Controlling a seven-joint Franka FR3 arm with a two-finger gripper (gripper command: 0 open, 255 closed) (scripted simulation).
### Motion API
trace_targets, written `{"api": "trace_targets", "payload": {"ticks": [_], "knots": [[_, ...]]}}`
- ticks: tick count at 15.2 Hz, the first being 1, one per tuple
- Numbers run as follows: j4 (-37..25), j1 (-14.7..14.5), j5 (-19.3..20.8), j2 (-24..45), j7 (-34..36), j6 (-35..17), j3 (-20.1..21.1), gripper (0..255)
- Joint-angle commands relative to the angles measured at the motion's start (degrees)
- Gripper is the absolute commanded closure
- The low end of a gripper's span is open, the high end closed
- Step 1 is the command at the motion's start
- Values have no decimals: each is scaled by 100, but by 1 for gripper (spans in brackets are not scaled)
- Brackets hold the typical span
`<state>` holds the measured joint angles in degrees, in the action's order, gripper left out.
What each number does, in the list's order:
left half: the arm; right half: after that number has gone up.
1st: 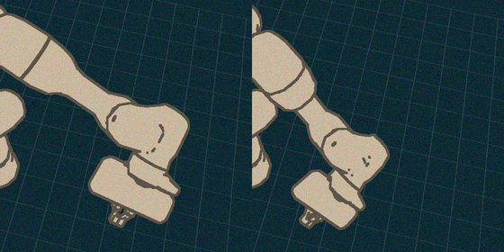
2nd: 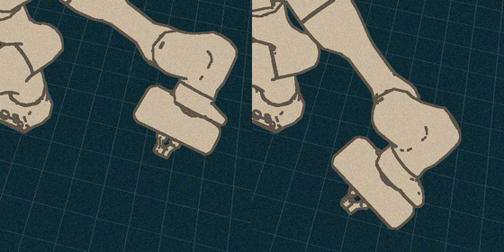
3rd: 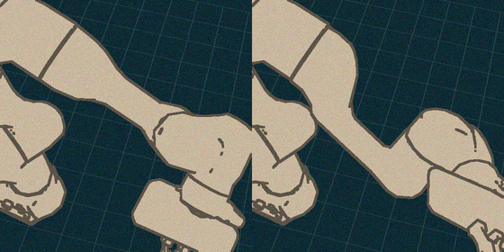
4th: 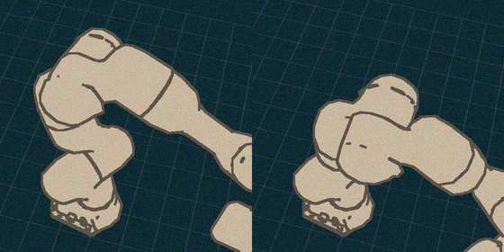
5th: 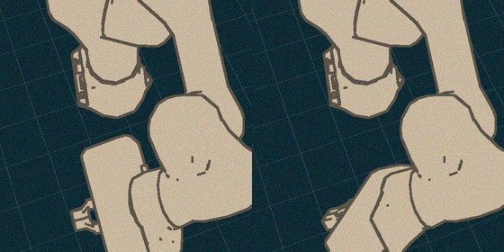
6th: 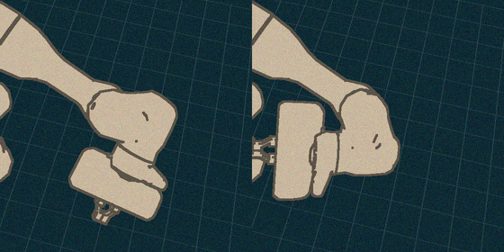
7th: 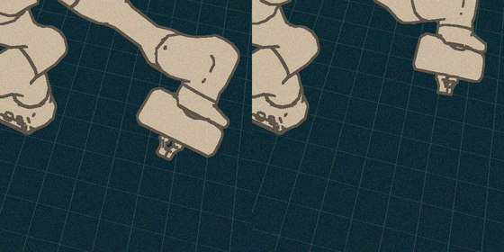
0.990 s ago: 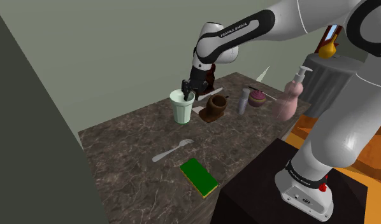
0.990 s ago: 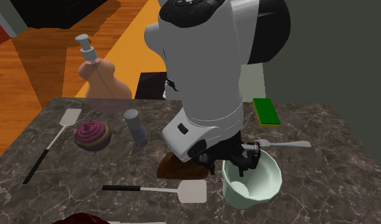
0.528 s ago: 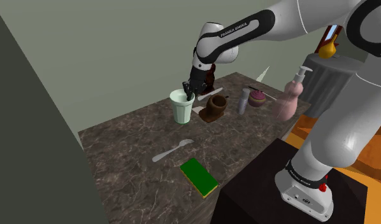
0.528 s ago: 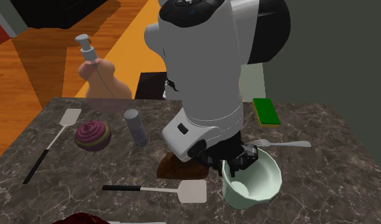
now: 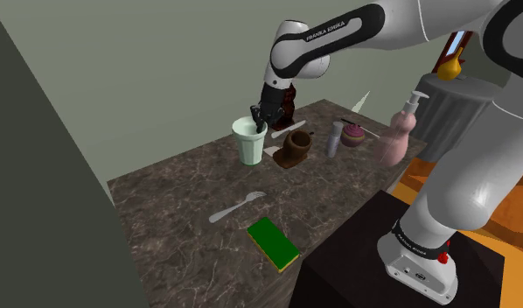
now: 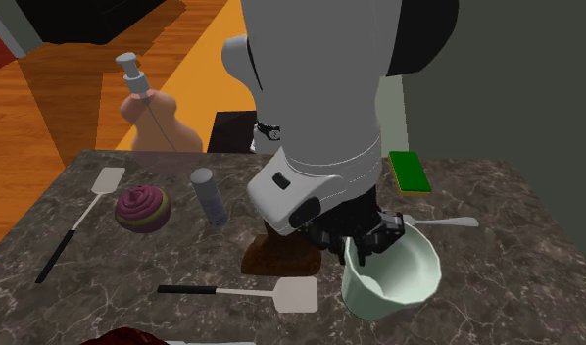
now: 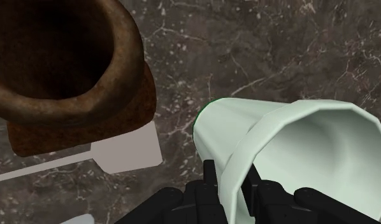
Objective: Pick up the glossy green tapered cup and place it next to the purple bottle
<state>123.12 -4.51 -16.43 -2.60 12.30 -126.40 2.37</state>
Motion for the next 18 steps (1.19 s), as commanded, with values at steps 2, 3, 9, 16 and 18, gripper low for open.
{"api": "trace_targets", "payload": {"ticks": [2, 3, 9, 16, 18], "knots": [[-140, 12, 39, -93, 55, 227, -10, 255], [-190, 14, 52, -119, 74, 300, -12, 255], [-511, 28, 118, -246, 188, 739, -23, 255], [-942, 42, 180, -341, 311, 1254, -36, 255], [-1077, 45, 195, -357, 345, 1401, -40, 255]]}}
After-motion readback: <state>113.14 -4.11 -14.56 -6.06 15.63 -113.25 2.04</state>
